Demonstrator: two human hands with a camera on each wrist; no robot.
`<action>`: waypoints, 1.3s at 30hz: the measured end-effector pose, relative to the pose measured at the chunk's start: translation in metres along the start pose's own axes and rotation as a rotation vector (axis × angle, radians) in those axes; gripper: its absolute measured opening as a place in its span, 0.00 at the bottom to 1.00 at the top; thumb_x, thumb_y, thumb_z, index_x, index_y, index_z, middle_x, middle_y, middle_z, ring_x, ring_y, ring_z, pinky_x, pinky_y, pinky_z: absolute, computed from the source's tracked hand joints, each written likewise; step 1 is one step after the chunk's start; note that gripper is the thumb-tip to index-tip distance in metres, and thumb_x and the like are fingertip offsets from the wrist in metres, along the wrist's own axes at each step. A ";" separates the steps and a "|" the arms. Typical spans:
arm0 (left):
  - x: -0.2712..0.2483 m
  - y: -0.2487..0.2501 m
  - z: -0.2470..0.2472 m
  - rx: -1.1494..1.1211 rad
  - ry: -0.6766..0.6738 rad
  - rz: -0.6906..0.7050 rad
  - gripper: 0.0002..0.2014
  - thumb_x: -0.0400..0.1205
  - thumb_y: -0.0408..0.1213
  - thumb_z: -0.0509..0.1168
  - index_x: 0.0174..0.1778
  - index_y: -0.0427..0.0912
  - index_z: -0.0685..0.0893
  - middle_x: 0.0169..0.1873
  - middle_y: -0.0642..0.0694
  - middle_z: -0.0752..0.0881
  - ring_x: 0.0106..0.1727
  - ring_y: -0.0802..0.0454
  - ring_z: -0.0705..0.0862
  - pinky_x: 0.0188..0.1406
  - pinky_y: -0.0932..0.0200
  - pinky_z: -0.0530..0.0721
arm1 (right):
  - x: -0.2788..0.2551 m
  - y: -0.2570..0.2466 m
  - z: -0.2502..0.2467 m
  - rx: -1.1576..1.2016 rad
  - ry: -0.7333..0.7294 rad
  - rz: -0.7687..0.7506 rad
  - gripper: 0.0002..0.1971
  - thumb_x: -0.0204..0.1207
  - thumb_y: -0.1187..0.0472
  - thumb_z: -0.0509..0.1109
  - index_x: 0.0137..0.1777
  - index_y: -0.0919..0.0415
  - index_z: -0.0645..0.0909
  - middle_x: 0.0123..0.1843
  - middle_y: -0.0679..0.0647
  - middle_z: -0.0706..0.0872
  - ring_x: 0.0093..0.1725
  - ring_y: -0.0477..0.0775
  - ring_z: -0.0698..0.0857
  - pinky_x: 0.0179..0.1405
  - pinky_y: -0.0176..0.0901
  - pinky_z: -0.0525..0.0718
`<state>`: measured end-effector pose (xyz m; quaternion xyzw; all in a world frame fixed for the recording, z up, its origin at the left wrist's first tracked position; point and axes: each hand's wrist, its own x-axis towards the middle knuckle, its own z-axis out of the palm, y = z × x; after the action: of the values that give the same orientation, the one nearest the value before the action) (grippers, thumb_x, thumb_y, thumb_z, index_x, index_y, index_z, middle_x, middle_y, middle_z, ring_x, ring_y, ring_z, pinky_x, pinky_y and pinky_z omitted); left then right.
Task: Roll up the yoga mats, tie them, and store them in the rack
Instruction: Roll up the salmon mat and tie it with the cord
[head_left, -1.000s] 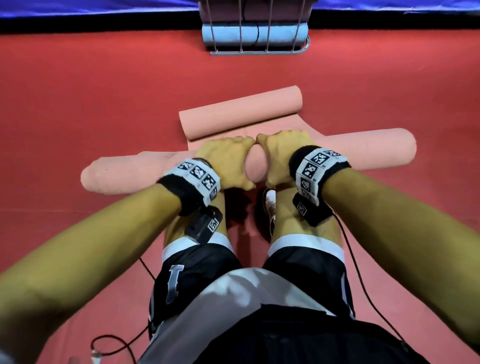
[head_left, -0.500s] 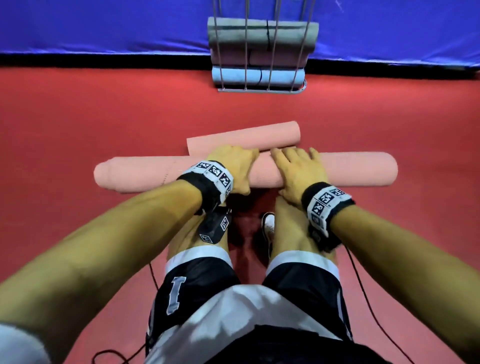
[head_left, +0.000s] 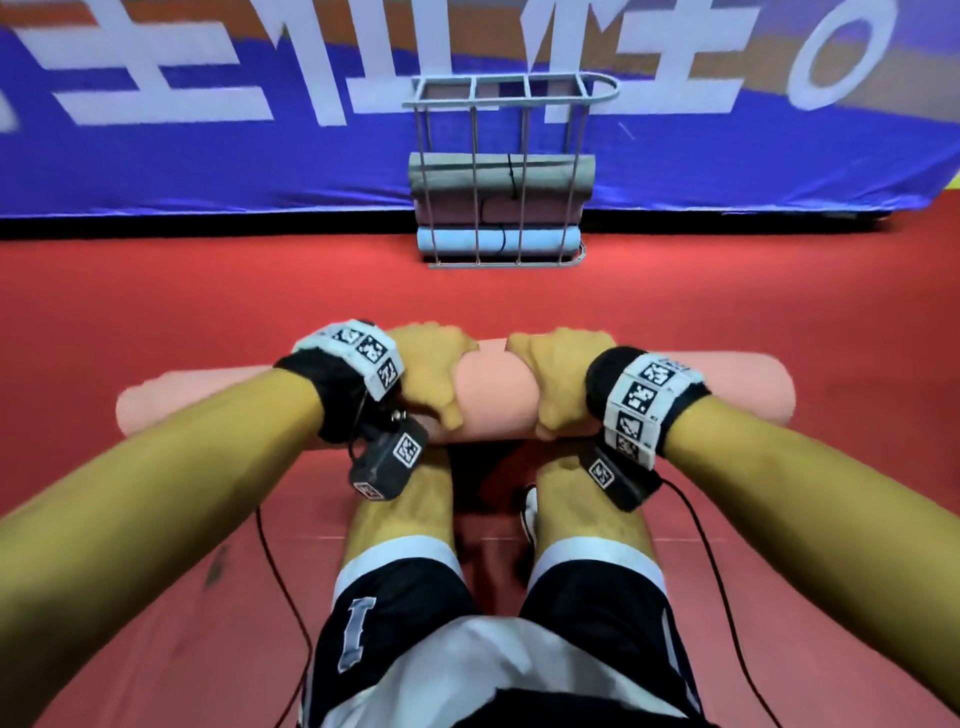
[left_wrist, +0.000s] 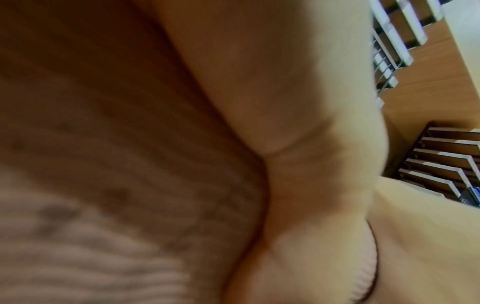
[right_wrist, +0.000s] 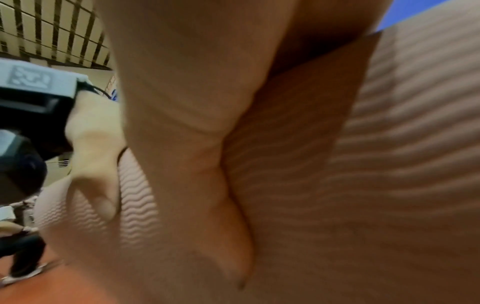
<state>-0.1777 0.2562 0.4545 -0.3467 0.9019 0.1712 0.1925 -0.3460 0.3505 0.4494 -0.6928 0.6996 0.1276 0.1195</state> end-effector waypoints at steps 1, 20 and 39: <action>0.003 -0.001 0.017 -0.060 -0.064 0.014 0.27 0.49 0.54 0.80 0.42 0.54 0.80 0.39 0.50 0.89 0.42 0.43 0.87 0.40 0.55 0.82 | -0.002 -0.003 0.011 0.022 -0.076 -0.023 0.38 0.51 0.49 0.87 0.60 0.45 0.71 0.39 0.46 0.80 0.42 0.58 0.84 0.37 0.46 0.82; 0.008 -0.004 0.108 0.082 0.053 0.053 0.49 0.55 0.64 0.79 0.71 0.59 0.65 0.54 0.50 0.84 0.54 0.43 0.87 0.54 0.48 0.84 | 0.041 -0.003 0.068 0.248 -0.443 -0.023 0.40 0.47 0.51 0.91 0.61 0.48 0.78 0.49 0.48 0.87 0.49 0.54 0.88 0.51 0.51 0.91; 0.055 -0.024 0.093 -0.212 -0.198 -0.012 0.28 0.54 0.61 0.84 0.40 0.55 0.79 0.40 0.47 0.84 0.41 0.53 0.84 0.56 0.52 0.86 | 0.021 -0.016 0.084 0.021 -0.063 0.081 0.40 0.52 0.43 0.78 0.66 0.52 0.71 0.50 0.52 0.85 0.50 0.61 0.86 0.50 0.51 0.78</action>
<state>-0.1772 0.2494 0.3443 -0.3518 0.8532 0.2978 0.2440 -0.3313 0.3595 0.3627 -0.6584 0.7242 0.1466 0.1435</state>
